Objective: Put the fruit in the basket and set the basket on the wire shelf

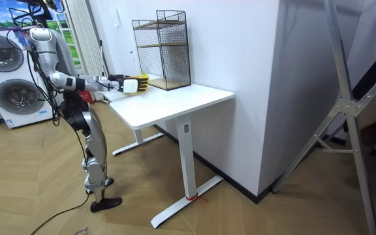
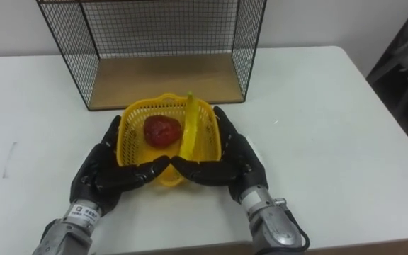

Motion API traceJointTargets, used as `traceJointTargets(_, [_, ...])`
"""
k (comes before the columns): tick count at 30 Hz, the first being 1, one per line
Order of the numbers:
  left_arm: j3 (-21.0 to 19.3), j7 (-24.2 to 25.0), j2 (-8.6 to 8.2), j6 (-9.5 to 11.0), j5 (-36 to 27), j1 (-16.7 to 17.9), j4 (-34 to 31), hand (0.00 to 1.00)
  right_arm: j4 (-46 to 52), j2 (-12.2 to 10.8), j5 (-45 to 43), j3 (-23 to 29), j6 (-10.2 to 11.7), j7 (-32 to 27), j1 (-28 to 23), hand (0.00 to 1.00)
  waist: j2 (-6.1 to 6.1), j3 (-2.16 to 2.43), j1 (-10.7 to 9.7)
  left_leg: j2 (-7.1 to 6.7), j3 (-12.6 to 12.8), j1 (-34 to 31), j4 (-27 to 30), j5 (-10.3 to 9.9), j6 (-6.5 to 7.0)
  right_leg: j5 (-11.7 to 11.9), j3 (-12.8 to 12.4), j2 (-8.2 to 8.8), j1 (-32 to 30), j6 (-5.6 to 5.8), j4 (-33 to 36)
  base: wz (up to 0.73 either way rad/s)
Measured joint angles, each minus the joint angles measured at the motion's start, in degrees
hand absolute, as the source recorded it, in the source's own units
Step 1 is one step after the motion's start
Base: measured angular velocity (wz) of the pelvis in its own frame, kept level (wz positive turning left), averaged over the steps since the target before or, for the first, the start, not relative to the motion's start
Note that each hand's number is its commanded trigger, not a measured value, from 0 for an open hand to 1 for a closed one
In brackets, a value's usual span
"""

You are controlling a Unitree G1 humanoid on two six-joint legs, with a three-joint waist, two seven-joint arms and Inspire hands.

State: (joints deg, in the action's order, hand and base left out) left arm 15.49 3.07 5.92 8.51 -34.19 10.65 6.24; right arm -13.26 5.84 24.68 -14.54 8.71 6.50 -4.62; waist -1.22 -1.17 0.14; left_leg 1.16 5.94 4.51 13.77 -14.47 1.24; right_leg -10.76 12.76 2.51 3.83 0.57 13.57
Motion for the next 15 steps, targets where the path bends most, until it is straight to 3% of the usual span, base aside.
traceJointTargets(9, [0.9, 0.0, -0.03, 0.0, 0.0, -0.2, -0.2, 0.0, 0.9, 0.0, 0.2, 0.0, 0.0, -1.1, 0.7, 0.0, 0.06, 0.08, -1.2, 0.03, 0.0, 0.1, 0.0, 0.0, 0.0, 0.0, 0.0, -0.03, 0.0, 0.0, 0.0, 0.0])
traceJointTargets(13, [0.7, 0.0, -0.07, 0.0, 0.0, -0.2, -3.5, 0.0, 3.2, -0.1, 2.2, 0.2, 0.1, -1.8, 1.1, 0.0, 0.1, 0.17, -1.3, 0.05, 0.1, 0.3, 0.2, 0.0, -0.01, 0.0, -0.1, -0.03, 0.0, 0.0, 0.0, 0.0])
traceJointTargets(15, [0.4, 0.0, -0.09, 0.1, 0.0, -0.2, -5.5, 0.0, 3.8, -0.2, 2.6, 0.2, 1.3, -2.0, 1.1, 0.0, 0.18, 0.22, -1.4, 0.05, 0.1, 0.3, 0.5, 0.0, -0.01, 0.0, -0.1, -0.02, 0.0, 0.0, 0.0, 0.0])
